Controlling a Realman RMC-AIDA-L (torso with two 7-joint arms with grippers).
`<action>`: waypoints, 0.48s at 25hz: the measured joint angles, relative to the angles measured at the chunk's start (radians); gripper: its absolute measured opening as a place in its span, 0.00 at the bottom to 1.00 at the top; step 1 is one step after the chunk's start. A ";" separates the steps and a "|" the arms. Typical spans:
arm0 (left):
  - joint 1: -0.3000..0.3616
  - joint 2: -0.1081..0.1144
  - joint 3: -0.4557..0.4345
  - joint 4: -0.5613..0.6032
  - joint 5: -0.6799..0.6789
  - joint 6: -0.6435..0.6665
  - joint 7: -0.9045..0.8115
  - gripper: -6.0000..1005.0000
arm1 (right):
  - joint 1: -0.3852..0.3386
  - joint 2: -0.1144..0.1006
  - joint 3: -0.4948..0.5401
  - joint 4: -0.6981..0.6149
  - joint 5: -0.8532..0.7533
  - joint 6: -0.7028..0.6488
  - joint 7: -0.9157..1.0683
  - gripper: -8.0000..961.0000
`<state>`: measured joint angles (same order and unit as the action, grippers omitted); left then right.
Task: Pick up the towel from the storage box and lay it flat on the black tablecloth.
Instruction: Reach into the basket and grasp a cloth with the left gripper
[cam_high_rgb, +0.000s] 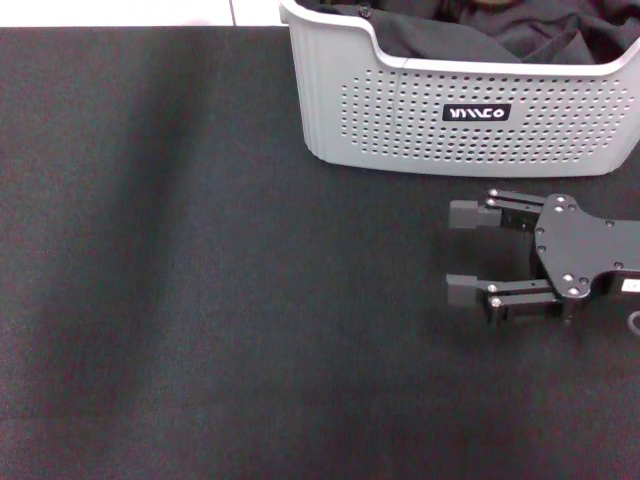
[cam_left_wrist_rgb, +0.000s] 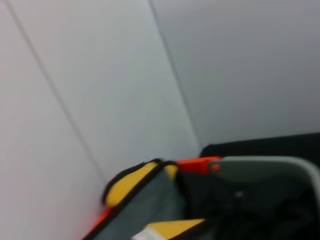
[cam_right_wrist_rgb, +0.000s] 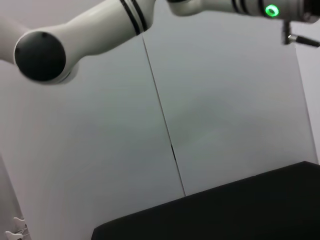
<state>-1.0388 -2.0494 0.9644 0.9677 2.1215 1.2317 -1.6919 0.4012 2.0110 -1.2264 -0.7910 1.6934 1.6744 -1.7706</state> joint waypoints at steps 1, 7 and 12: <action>-0.010 0.005 0.000 -0.014 0.010 -0.022 0.000 0.64 | 0.000 0.000 -0.004 0.007 0.001 0.000 -0.004 0.89; -0.033 0.021 -0.005 -0.063 0.036 -0.131 -0.002 0.63 | 0.000 0.002 -0.010 0.015 0.006 0.000 -0.018 0.89; -0.050 0.020 -0.005 -0.090 0.143 -0.189 -0.038 0.62 | 0.001 0.002 -0.017 0.016 0.007 0.000 -0.018 0.89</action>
<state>-1.0893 -2.0289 0.9596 0.8780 2.2648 1.0430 -1.7301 0.4022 2.0126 -1.2438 -0.7746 1.7001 1.6749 -1.7887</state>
